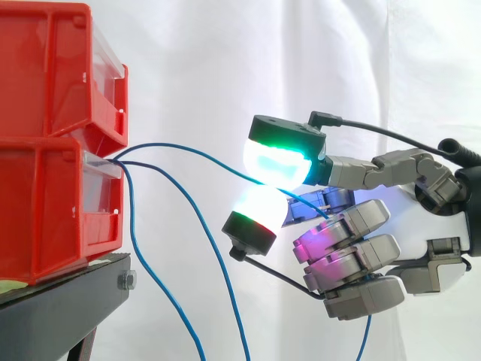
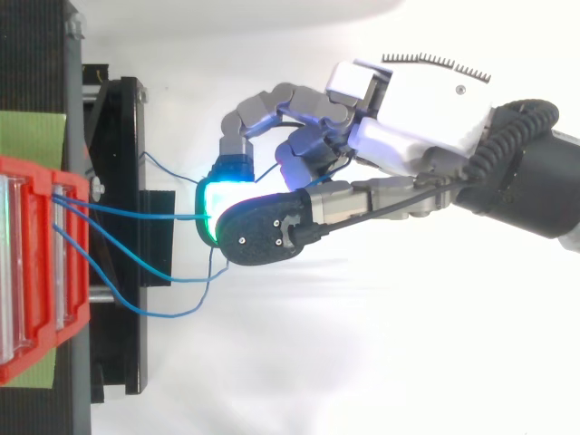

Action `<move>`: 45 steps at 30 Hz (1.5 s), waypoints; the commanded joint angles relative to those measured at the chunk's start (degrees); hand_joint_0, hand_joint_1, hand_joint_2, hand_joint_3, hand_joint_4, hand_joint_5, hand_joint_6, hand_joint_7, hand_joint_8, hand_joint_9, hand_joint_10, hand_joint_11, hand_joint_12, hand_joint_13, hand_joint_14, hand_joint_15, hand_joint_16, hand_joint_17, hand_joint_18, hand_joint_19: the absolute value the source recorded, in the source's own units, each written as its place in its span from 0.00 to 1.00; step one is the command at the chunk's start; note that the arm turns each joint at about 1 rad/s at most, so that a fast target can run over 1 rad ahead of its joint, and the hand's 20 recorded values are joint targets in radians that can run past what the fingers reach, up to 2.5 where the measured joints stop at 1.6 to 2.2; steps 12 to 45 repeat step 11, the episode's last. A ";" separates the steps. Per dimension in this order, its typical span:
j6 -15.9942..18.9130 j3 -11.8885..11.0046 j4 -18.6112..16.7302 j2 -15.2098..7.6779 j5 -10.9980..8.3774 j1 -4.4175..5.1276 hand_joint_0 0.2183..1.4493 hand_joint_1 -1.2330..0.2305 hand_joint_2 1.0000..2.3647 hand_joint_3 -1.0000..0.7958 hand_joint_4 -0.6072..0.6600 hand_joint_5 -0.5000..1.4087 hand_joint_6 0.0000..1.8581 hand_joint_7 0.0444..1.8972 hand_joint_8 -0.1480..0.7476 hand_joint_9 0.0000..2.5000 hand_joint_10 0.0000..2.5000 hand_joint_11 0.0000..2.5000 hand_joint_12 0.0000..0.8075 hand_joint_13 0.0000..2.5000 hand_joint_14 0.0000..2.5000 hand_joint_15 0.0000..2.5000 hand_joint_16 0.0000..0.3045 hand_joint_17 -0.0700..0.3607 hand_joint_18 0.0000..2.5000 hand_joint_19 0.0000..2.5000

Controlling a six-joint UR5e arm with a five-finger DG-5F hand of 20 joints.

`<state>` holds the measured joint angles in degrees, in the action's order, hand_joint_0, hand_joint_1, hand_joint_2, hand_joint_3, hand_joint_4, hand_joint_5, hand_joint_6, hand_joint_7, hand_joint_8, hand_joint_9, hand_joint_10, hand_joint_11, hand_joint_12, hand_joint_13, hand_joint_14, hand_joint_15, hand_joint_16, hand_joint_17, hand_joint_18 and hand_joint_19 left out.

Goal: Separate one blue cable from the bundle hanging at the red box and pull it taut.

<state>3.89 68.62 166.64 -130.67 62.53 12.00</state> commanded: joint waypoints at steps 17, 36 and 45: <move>-0.02 0.02 0.00 0.07 -0.04 -0.05 0.50 0.35 0.01 0.40 0.43 0.16 0.55 0.64 0.51 0.31 1.00 0.42 0.41 0.29 1.00 0.48 0.09 0.31 0.47 0.72; -0.02 0.02 0.00 0.07 -0.04 -0.05 0.50 0.35 0.01 0.40 0.43 0.16 0.55 0.64 0.51 0.31 1.00 0.42 0.41 0.29 1.00 0.48 0.09 0.31 0.47 0.72; -0.02 0.02 0.00 0.07 -0.04 -0.05 0.50 0.35 0.01 0.40 0.43 0.16 0.55 0.64 0.51 0.31 1.00 0.42 0.41 0.29 1.00 0.48 0.09 0.31 0.47 0.72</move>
